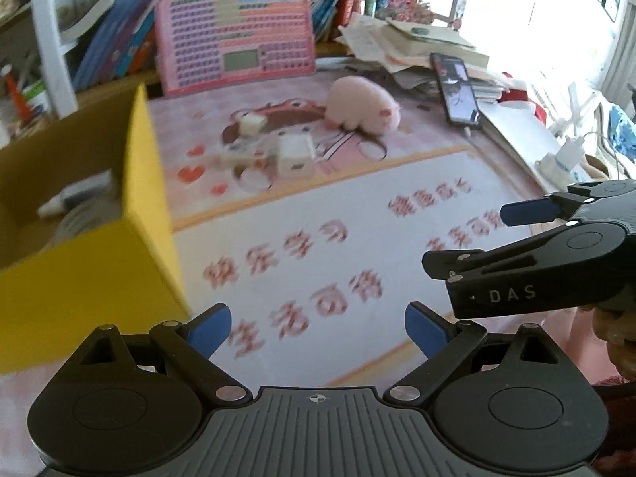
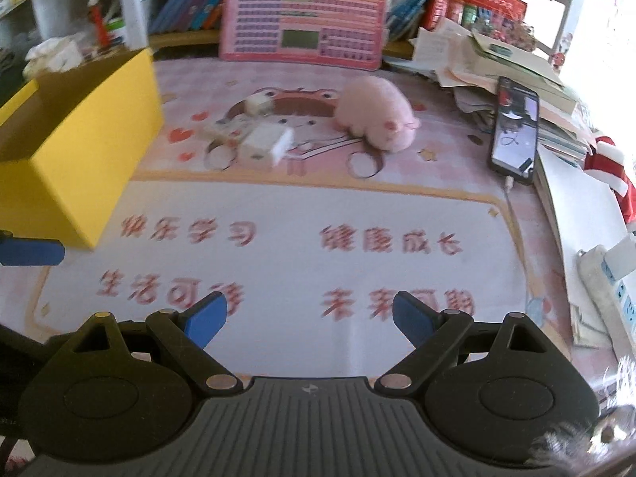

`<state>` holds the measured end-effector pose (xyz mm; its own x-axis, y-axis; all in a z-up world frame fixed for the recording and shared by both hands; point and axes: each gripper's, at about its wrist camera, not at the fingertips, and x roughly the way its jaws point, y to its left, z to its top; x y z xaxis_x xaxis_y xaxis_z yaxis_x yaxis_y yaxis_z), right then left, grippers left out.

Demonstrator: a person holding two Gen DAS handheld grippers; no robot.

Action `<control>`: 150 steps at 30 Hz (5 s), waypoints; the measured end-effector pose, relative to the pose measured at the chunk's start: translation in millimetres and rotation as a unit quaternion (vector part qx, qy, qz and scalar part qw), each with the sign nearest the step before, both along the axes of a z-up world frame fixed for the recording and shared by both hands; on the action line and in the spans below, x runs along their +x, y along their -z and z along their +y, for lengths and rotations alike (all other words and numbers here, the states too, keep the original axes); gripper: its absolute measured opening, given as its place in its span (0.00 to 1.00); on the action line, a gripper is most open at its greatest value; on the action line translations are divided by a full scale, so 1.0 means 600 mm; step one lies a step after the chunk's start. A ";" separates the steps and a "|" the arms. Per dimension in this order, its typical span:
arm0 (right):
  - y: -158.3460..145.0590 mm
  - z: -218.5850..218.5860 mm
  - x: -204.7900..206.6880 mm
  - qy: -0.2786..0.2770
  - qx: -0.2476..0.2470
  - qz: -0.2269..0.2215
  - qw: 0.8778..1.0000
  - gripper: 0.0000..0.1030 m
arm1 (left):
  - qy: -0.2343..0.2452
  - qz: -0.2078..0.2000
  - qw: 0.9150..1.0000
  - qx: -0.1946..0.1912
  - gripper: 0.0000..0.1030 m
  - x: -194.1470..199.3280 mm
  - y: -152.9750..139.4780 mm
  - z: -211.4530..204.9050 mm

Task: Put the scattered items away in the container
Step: 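Move both grippers away from the box toward the pink plush pig, then grasp the white card pack with the left gripper while the right gripper grasps the pink pig, then lift and carry the card pack and pink pig toward the yellow box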

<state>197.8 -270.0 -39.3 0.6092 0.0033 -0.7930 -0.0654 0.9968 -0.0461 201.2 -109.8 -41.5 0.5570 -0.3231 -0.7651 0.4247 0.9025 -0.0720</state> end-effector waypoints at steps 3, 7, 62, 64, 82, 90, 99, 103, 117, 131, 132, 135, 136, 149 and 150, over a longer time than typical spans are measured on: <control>-0.003 -0.030 0.024 0.006 0.009 -0.005 1.000 0.88 | 0.000 -0.005 1.000 0.002 0.93 0.023 -0.007 -0.027; -0.008 -0.070 0.056 0.012 0.027 -0.017 0.999 0.88 | -0.012 -0.017 1.000 0.008 0.93 0.055 -0.018 -0.051; 0.045 -0.140 0.415 -0.098 0.029 -0.049 0.994 0.55 | -0.181 -0.005 0.983 0.040 0.57 0.362 0.099 -0.067; 0.042 -0.135 0.410 -0.104 0.025 -0.049 0.993 0.52 | -0.187 -0.008 0.981 0.041 0.57 0.356 0.093 -0.065; 0.015 -0.153 0.297 -0.097 0.070 -0.028 0.992 0.45 | -0.171 -0.037 0.985 -0.013 0.57 0.243 -0.003 -0.058; 0.004 -0.149 0.231 -0.083 0.087 -0.016 0.993 0.45 | -0.145 -0.037 0.988 -0.035 0.57 0.188 -0.031 -0.051; -0.009 -0.121 0.146 -0.051 0.088 -0.007 0.995 0.45 | -0.100 -0.048 0.992 -0.056 0.57 0.122 -0.052 -0.023; -0.020 -0.102 0.104 -0.033 0.085 -0.007 0.996 0.45 | -0.079 -0.049 0.994 -0.064 0.57 0.089 -0.059 -0.001; -0.040 0.011 -0.033 -0.013 0.073 -0.001 0.997 0.45 | -0.039 -0.046 0.994 -0.087 0.57 -0.028 -0.067 0.109; -0.042 0.115 -0.138 -0.018 0.078 0.001 0.997 0.45 | -0.047 -0.041 0.996 -0.071 0.57 -0.124 -0.067 0.237; -0.043 0.123 -0.143 -0.022 0.077 0.000 0.997 0.45 | -0.050 -0.041 0.995 -0.071 0.57 -0.131 -0.068 0.245; -0.046 0.146 -0.157 -0.034 0.076 -0.001 0.997 0.45 | -0.061 -0.043 0.995 -0.069 0.57 -0.148 -0.068 0.267; -0.047 0.153 -0.161 -0.038 0.076 0.000 0.996 0.45 | -0.065 -0.044 0.995 -0.068 0.57 -0.154 -0.067 0.274; -0.044 0.247 -0.193 -0.115 0.066 0.001 0.991 0.45 | -0.120 -0.046 0.990 -0.062 0.57 -0.205 -0.058 0.352; -0.044 0.253 -0.194 -0.121 0.065 0.002 0.991 0.45 | -0.123 -0.046 0.989 -0.061 0.57 -0.207 -0.057 0.355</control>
